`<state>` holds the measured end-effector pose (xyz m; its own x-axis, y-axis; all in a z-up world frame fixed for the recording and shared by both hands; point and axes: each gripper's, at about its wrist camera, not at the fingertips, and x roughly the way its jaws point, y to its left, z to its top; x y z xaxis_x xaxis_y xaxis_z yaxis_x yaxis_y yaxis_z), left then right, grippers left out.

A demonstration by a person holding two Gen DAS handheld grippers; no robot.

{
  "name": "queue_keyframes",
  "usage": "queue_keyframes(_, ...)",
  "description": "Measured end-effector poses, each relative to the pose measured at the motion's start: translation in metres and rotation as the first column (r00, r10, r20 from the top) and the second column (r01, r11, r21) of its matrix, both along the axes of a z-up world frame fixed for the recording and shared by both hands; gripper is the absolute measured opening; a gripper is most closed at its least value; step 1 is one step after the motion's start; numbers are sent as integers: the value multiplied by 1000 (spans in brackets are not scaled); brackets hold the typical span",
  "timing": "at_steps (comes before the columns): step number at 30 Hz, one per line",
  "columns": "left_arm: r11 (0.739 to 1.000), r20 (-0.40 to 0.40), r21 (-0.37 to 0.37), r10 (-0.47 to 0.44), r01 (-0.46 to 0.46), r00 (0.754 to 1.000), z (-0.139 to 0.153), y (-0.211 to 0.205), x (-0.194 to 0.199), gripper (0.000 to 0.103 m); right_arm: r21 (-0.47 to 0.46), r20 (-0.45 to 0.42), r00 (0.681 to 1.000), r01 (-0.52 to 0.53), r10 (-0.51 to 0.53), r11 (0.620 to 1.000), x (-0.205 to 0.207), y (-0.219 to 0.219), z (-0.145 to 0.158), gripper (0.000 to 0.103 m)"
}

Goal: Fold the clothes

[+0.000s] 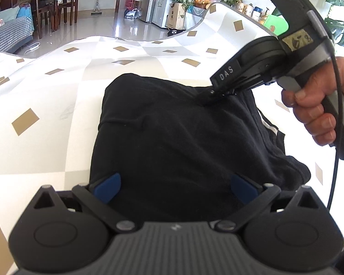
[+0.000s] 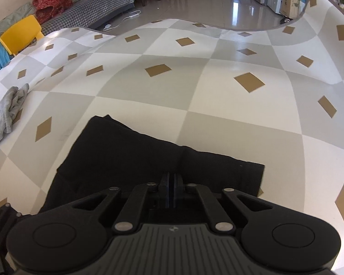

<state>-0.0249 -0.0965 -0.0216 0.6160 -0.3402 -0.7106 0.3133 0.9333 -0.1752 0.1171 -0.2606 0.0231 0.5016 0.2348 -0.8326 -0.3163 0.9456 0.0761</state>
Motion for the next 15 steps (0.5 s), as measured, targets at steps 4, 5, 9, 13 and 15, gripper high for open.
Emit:
queue_keyframes(4, 1000, -2, -2, 1, -1, 1000, 2, 4, -2, 103, -43, 22, 1000, 2, -1, 999, -4, 2, 4, 0)
queue_keyframes(5, 1000, -2, 2, 0, 0, 1000, 2, 4, -2, 103, -55, 27, 1000, 0, 1, 998, -5, 4, 5, 0)
queue_keyframes(9, 1000, -1, 11, -1, 1, 1000, 3, 4, -2, 103, -59, 48, 998, -43, 46, 997, -19, 9, 18, 11)
queue_keyframes(13, 1000, -2, 19, -1, 1, 1000, 1, 0, 1, 103, -52, 7, 995, -99, 99, 994, -34, 9, 20, 12)
queue_keyframes(15, 1000, -3, 29, -2, 2, 1000, 1, -1, 1, 103, -86, -20, 994, -107, 106, 990, -40, 7, 14, 12)
